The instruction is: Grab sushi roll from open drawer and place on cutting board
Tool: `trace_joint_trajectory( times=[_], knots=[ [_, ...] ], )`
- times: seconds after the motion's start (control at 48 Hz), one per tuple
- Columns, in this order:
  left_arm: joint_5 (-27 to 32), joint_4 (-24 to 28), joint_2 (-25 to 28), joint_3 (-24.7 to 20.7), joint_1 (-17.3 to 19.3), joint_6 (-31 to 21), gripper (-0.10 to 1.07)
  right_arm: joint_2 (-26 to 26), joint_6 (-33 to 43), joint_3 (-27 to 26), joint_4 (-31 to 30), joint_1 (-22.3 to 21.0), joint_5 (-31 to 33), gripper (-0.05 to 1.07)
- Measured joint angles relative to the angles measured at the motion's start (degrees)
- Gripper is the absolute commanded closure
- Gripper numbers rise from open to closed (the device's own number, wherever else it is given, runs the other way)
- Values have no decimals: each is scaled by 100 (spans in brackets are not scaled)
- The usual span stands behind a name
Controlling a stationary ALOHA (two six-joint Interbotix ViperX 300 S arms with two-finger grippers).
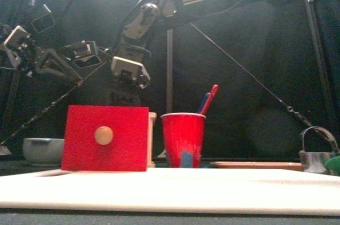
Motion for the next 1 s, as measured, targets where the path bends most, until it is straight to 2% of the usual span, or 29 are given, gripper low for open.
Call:
trace_joint_trajectory(
  times=[0.25,1.0],
  knots=[
    [-9,-9,0,0,9,0,37,-18,-70,9,360,-158,70,20],
    [9,-9,0,0,79,0,37,26,-97,-9,352,-264,105,21]
  ],
)
